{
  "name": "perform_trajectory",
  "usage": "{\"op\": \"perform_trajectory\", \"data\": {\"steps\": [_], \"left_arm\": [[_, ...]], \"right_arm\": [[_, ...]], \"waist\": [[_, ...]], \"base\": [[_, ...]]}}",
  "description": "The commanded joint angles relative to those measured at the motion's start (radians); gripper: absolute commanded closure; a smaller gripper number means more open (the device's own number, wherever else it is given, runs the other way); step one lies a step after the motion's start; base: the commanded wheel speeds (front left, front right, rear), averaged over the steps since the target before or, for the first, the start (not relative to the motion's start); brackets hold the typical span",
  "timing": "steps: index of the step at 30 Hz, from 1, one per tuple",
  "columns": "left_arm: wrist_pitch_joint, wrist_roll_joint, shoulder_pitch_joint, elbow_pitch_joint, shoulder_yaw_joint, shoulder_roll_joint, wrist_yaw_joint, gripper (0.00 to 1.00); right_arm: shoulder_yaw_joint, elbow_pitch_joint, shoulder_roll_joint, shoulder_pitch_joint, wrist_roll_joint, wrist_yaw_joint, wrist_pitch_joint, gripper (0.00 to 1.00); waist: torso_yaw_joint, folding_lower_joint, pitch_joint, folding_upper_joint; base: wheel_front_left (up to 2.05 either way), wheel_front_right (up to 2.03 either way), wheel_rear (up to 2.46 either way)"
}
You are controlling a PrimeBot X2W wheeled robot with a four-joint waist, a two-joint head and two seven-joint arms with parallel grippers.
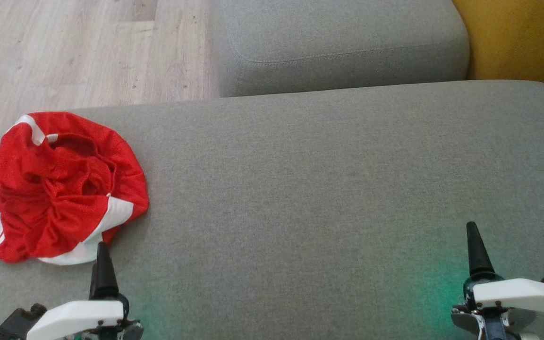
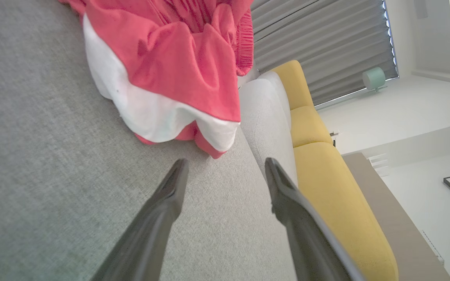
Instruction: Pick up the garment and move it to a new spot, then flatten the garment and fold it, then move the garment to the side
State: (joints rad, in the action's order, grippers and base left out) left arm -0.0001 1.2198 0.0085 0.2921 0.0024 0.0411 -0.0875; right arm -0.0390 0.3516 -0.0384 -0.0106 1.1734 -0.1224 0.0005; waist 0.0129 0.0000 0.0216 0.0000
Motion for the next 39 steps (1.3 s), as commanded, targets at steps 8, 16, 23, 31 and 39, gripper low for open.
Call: {"op": "perform_trajectory", "data": {"steps": [8,16,23,31,39], "left_arm": [[-0.029,-0.096,-0.035,-0.05,-0.005,0.005,0.012,0.0],[-0.053,-0.186,-0.04,-0.062,-0.018,0.006,0.019,0.0],[-0.073,-0.263,-0.045,-0.074,-0.034,0.006,0.025,0.0],[-0.097,-0.364,-0.039,-0.084,-0.042,0.006,0.035,0.0],[-0.12,-0.464,-0.041,-0.094,-0.057,0.007,0.044,0.0]], "right_arm": [[0.027,-0.05,-0.006,0.042,-0.112,-0.003,-0.029,0.0],[0.06,-0.061,-0.007,0.048,-0.223,-0.004,-0.052,0.0],[0.096,-0.061,-0.007,0.051,-0.324,-0.004,-0.073,0.0],[0.146,-0.06,-0.008,0.062,-0.421,-0.005,-0.097,0.0],[0.174,-0.059,-0.008,0.069,-0.519,-0.005,-0.12,0.0]], "waist": [[0.003,0.0,0.003,0.0],[0.004,0.0,0.003,0.0],[0.01,0.0,0.008,0.0],[0.004,0.0,0.015,0.0],[0.001,0.0,0.022,0.0]], "base": [[0.0,0.0,0.0],[0.0,0.0,0.0],[0.0,0.0,0.0],[0.0,0.0,0.0],[0.0,0.0,0.0]]}}
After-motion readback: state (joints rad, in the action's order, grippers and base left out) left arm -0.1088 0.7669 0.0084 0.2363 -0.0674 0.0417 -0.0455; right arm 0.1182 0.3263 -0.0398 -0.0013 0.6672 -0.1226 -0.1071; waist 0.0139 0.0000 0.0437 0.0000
